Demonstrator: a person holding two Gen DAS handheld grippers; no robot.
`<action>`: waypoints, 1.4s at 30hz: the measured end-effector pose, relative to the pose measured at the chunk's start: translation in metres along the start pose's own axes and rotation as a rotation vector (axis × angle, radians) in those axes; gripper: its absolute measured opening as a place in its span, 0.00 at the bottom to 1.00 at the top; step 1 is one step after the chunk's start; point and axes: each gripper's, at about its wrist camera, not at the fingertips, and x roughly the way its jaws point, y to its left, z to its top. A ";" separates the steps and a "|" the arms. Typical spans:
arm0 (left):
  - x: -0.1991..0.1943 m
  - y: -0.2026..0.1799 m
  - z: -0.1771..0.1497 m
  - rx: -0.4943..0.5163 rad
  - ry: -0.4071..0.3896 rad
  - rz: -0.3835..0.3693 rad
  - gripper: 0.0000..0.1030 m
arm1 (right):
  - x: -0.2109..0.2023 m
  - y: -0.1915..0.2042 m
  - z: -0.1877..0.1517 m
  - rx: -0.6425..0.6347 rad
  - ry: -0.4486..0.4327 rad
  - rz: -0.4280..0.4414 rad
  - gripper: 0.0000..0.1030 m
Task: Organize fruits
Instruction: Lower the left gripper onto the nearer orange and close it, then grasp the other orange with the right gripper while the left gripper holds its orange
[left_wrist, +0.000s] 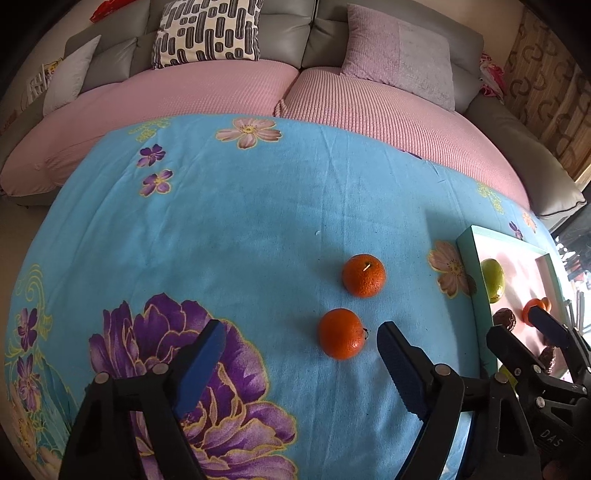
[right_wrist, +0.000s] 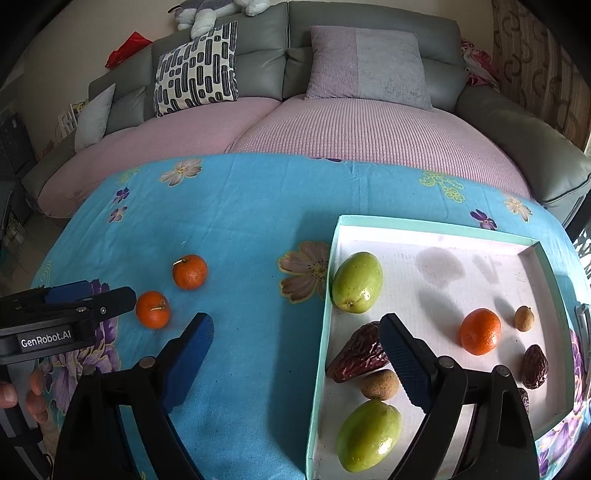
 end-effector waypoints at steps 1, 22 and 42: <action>0.002 -0.001 0.000 0.001 0.007 -0.008 0.71 | 0.000 -0.002 0.000 0.005 -0.001 -0.005 0.89; 0.032 -0.014 0.002 -0.016 0.069 -0.121 0.33 | 0.000 -0.008 0.002 0.015 0.001 -0.039 0.89; 0.007 0.068 0.018 -0.240 -0.052 -0.091 0.33 | 0.038 0.056 0.024 -0.101 0.063 0.041 0.63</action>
